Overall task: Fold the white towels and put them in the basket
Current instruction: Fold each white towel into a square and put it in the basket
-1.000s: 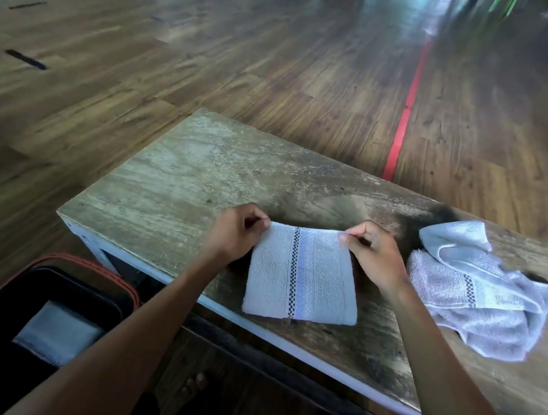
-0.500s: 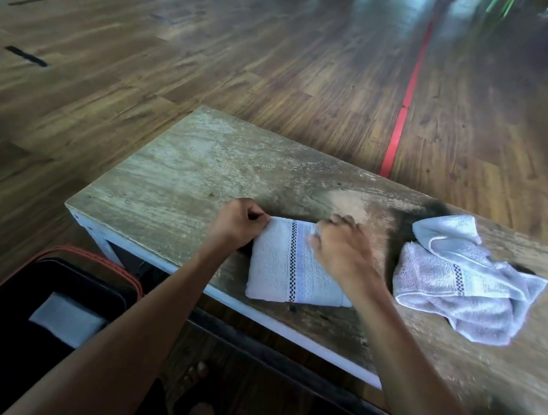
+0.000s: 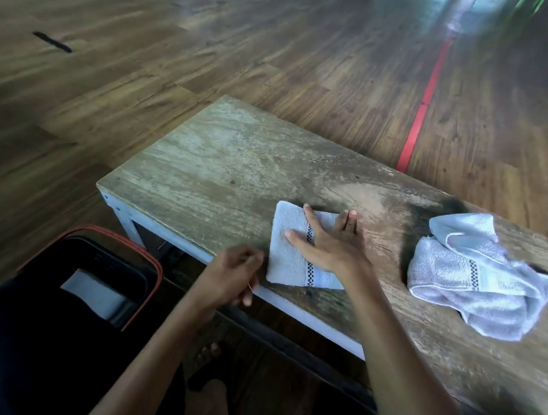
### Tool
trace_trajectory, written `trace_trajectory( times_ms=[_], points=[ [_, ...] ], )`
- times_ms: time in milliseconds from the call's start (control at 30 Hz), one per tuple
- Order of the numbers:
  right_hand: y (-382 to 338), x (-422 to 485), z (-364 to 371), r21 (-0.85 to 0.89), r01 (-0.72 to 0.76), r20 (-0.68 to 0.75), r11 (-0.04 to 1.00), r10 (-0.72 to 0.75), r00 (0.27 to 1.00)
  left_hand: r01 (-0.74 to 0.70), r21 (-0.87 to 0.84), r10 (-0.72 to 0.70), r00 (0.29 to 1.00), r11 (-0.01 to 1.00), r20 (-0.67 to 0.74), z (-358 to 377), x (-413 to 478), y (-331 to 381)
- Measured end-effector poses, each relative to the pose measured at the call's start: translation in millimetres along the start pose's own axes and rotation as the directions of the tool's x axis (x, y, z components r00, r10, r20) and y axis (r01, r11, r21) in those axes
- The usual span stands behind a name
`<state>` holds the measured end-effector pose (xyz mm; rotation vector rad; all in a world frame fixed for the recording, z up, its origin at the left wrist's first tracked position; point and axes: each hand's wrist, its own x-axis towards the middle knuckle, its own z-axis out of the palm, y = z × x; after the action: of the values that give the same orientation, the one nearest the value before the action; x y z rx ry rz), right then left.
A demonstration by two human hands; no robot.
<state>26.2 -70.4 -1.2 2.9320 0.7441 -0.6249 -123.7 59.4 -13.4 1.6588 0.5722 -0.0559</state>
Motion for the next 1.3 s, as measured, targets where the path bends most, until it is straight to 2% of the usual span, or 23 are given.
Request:
trace_trajectory(
  times_ms=[100, 233, 400, 533, 600, 767, 900, 1033, 1200, 1233, 1300],
  points=[
    [-1.9, -0.3, 2.6, -0.026, -0.013, -0.034, 1.0, 0.012, 0.999, 0.097, -0.268, -0.061, 0.988, 0.959, 0.141, 11.8, -17.8, -17.3],
    [-0.4, -1.9, 8.3, -0.015, -0.017, -0.074, 1.0, 0.016, 0.997, 0.09, -0.425, -0.008, 0.982, 0.901, 0.191, 18.2, -18.6, -29.3],
    [-2.0, 0.1, 14.7, -0.003, -0.032, -0.134, 0.999, 0.031, 0.991, 0.041, -0.437, 0.073, 0.968, 0.899, 0.241, 24.9, -15.5, -23.5],
    [-1.7, 0.1, 16.3, 0.007, -0.022, -0.145, 1.0, 0.023, 0.989, 0.003, -0.248, 0.059, 0.969, 0.969, 0.241, 25.9, -13.1, -24.0],
    [-1.6, 1.3, 16.7, 0.004, -0.022, -0.153, 1.0, 0.023, 0.988, -0.027, -0.19, 0.069, 0.974, 0.981, 0.216, 29.2, -13.0, -28.0],
    [-1.0, 2.3, 18.6, 0.016, -0.027, -0.178, 1.0, 0.03, 0.984, -0.076, -0.269, 0.109, 0.988, 0.96, 0.11, 37.3, -13.6, -36.2],
    [-2.2, 2.2, 20.5, 0.029, -0.038, -0.199, 0.999, 0.043, 0.979, -0.153, -0.183, 0.164, 0.985, 0.971, 0.047, 40.3, -15.3, -39.4],
    [-4.0, 0.2, 21.0, 0.044, -0.044, -0.221, 0.998, 0.053, 0.974, -0.199, -0.173, 0.203, 0.979, 0.965, 0.008, 42.5, -14.1, -40.4],
    [-3.4, 1.1, 21.8, 0.035, -0.058, -0.223, 0.998, 0.064, 0.973, -0.241, -0.304, 0.202, 0.967, 0.922, -0.154, 36.4, -18.8, -41.8],
    [-3.7, 1.5, 21.0, 0.049, -0.059, -0.205, 0.997, 0.067, 0.976, -0.271, -0.286, 0.219, 0.955, 0.919, -0.201, 32.3, -18.7, -40.0],
    [-2.5, 0.8, 14.5, 0.131, -0.039, -0.139, 0.991, 0.058, 0.989, -0.383, -0.121, 0.333, 0.892, 0.916, -0.306, 26.1, -17.1, -31.8]
  ],
)
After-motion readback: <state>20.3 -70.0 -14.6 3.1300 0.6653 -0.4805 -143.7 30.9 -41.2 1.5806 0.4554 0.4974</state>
